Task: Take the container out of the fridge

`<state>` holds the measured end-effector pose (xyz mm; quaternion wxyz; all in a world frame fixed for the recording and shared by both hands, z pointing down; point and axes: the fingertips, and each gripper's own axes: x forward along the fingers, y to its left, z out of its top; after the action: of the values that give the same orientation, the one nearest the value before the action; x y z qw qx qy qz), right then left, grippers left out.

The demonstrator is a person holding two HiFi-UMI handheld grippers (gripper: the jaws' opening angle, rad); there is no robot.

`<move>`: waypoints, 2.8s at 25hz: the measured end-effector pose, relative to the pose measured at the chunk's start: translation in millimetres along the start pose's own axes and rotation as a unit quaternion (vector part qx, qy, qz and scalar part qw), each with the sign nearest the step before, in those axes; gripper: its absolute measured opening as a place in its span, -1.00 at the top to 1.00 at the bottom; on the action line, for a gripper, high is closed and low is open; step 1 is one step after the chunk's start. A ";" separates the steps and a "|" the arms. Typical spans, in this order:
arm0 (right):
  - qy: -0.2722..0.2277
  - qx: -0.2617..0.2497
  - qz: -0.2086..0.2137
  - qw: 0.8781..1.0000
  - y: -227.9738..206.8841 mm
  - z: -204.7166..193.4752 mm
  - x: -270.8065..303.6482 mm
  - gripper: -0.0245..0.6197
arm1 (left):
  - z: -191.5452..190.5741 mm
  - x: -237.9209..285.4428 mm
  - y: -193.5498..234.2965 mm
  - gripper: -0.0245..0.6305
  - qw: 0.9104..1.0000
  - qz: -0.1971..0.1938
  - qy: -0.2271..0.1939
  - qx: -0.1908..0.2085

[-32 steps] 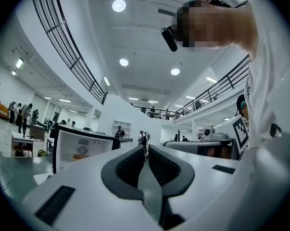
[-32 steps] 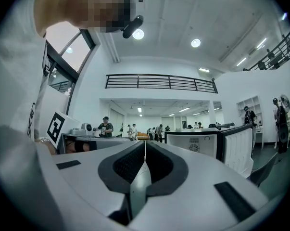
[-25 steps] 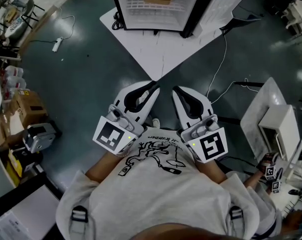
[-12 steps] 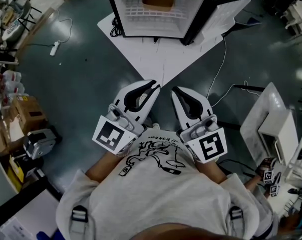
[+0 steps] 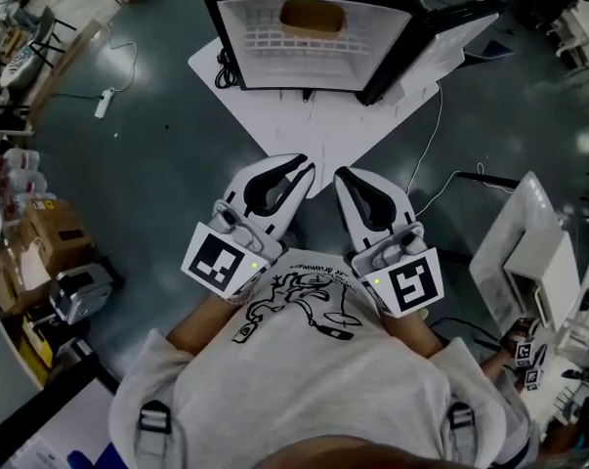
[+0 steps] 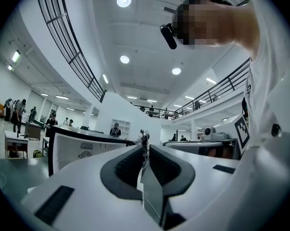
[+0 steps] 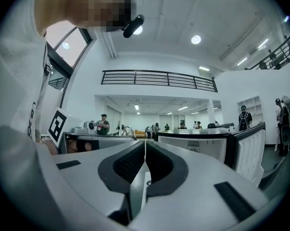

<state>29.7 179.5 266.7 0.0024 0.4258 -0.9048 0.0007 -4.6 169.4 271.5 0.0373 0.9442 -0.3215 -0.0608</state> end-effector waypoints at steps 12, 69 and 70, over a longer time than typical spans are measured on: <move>0.004 -0.001 -0.001 1.000 -29.8 -2.7 78.7 0.84 | -2.2 28.0 79.0 0.80 1.000 -0.009 0.006 0.004; 0.012 -0.014 -0.011 1.000 -112.4 -6.4 161.1 0.83 | -4.5 105.6 165.7 0.79 1.000 -0.009 0.013 -0.002; 0.013 -0.018 -0.013 1.000 -114.6 -6.6 161.4 0.83 | -5.4 107.3 166.5 0.76 1.000 -0.008 0.015 -0.002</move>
<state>15.2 -17.9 274.0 0.0220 0.4377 -0.8988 -0.0099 -19.9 -27.7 285.4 0.0439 0.9475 -0.3133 -0.0476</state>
